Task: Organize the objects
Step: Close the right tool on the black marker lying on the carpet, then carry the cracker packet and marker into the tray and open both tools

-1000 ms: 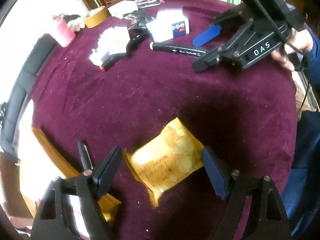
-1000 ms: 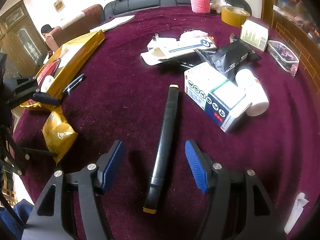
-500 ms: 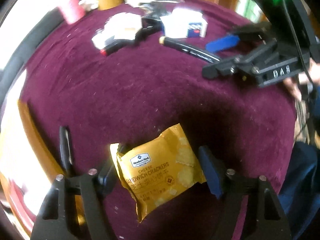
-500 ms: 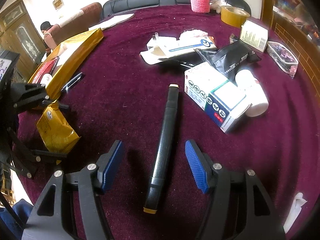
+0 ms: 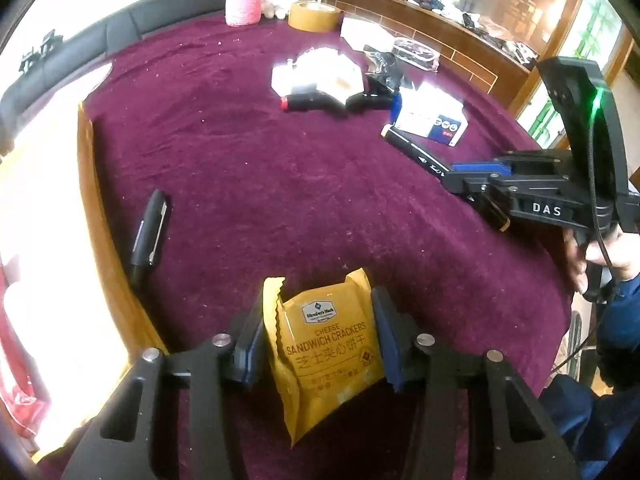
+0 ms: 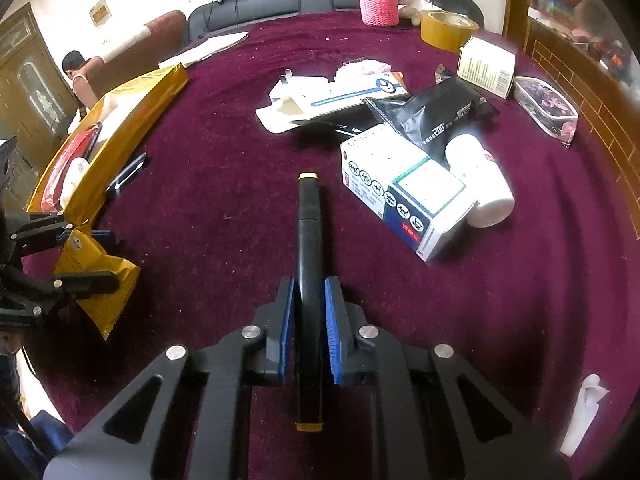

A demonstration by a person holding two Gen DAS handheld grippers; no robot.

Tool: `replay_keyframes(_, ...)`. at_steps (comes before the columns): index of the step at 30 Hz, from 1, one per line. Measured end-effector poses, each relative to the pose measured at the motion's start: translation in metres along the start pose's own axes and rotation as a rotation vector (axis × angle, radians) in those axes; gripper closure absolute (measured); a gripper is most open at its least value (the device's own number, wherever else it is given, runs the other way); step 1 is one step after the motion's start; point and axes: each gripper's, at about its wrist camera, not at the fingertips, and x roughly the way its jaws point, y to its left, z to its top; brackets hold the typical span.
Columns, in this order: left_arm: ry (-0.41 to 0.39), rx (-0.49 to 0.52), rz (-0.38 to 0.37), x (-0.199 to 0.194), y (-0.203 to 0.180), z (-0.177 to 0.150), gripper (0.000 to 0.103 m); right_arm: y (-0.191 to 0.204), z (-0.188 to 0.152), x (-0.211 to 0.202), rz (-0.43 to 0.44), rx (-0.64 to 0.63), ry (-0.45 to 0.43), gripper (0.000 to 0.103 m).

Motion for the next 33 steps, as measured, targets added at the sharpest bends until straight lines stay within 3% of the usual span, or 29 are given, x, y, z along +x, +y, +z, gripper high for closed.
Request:
replay_keyframes(5,-0.005,0.037,-0.003,0.001,-0.019,-0.008,0.060,0.006,0.006,0.005,-0.042,-0.032,0.005,0.091)
replay_keyframes(9,-0.030,0.010,-0.009,-0.003,-0.017,-0.009,0.061,0.014,0.005,0.006,-0.084,-0.082,-0.004,0.091)
replay_keyframes(15,-0.060,-0.078,-0.067,-0.010,0.002,-0.011,0.061,0.009,0.005,-0.006,0.016,-0.014,-0.035,0.091)
replay_keyframes(22,-0.148,-0.151,-0.111,-0.042,0.027,-0.009,0.061,0.025,0.015,-0.017,0.118,0.007,-0.058,0.091)
replay_keyframes(33,-0.280,-0.327,-0.050,-0.096,0.111,-0.017,0.061,0.092,0.056,-0.017,0.272,-0.047,-0.079,0.091)
